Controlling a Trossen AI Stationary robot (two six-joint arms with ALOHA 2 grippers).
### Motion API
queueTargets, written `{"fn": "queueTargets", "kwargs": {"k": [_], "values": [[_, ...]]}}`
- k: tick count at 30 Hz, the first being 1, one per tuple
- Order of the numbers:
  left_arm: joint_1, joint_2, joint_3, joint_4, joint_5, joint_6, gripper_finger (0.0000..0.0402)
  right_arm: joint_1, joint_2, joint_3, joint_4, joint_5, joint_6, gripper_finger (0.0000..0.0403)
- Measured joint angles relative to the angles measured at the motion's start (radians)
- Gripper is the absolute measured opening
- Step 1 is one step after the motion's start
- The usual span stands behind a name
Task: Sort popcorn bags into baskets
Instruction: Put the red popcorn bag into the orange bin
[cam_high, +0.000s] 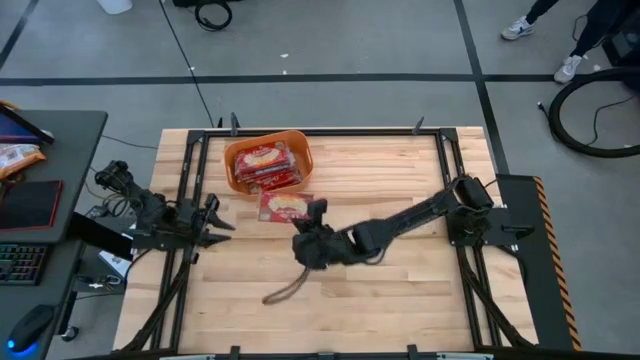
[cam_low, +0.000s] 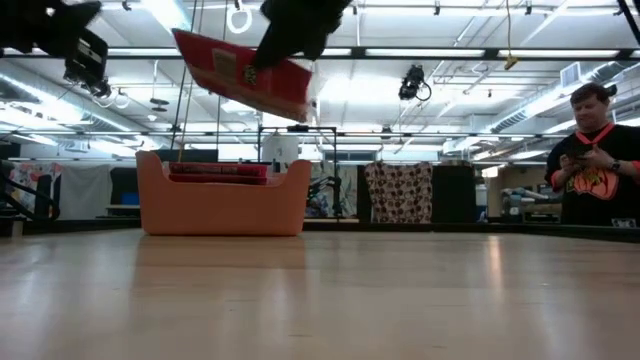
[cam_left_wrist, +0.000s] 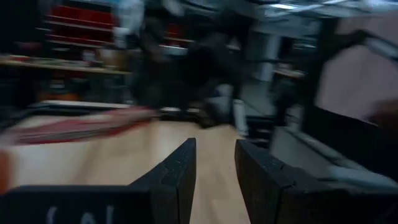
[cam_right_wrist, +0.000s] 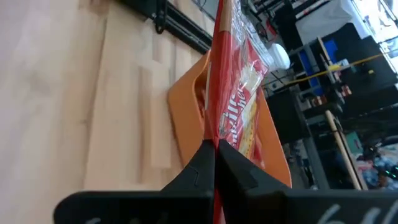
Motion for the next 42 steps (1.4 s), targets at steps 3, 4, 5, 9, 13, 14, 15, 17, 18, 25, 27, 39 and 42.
{"fn": "queueTargets", "kwargs": {"k": [3, 4, 5, 9, 13, 14, 15, 17, 18, 25, 27, 39, 42], "values": [[0.0, 0.0, 0.0, 0.004, 0.123, -0.013, 0.0117, -0.055, 0.0, 0.0, 0.055, -0.036, -0.065, 0.0008], [0.0, 0.0, 0.0, 0.01, 0.159, -0.013, 0.0117, -0.074, 0.0, 0.0, 0.076, -0.045, -0.09, 0.0008], [0.0, 0.0, 0.0, 0.014, 0.188, -0.013, 0.0117, -0.093, 0.0, 0.0, 0.095, -0.061, -0.117, 0.0008], [0.0, 0.0, -0.024, 0.066, 0.229, -0.02, 0.0117, -0.162, 0.0, 0.0, 0.157, -0.145, -0.207, 0.0008], [0.0, 0.0, -0.083, 0.208, 0.231, -0.019, 0.0117, -0.225, 0.0, 0.0, 0.199, -0.196, -0.276, 0.0008], [0.0, 0.0, -0.091, 0.236, 0.231, -0.02, 0.0117, -0.239, 0.0, 0.0, 0.208, -0.206, -0.291, 0.0008], [0.0, 0.0, -0.096, 0.253, 0.231, -0.022, 0.0117, -0.253, 0.0, 0.0, 0.218, -0.218, -0.306, 0.0008], [0.0, 0.0, -0.102, 0.258, 0.231, -0.032, 0.0117, -0.279, 0.0, 0.0, 0.243, -0.245, -0.326, 0.0008], [0.0, 0.001, -0.102, 0.25, 0.231, -0.035, 0.0117, -0.29, 0.0, 0.0, 0.253, -0.261, -0.335, 0.0009], [-0.011, 0.008, -0.135, 0.292, 0.232, -0.014, 0.0117, -0.354, 0.0, 0.0, 0.297, -0.371, -0.424, 0.0009], [-0.014, 0.023, -0.135, 0.304, 0.23, -0.014, 0.0117, -0.373, 0.001, 0.0, 0.297, -0.41, -0.439, 0.0009], [-0.03, 0.04, -0.135, 0.332, 0.227, -0.026, 0.0117, -0.506, 0.073, 0.001, 0.428, -0.656, -0.408, 0.0009], [-0.03, 0.04, -0.135, 0.329, 0.227, -0.028, 0.0117, -0.523, 0.123, 0.0, 0.474, -0.67, -0.409, 0.0012]]}}
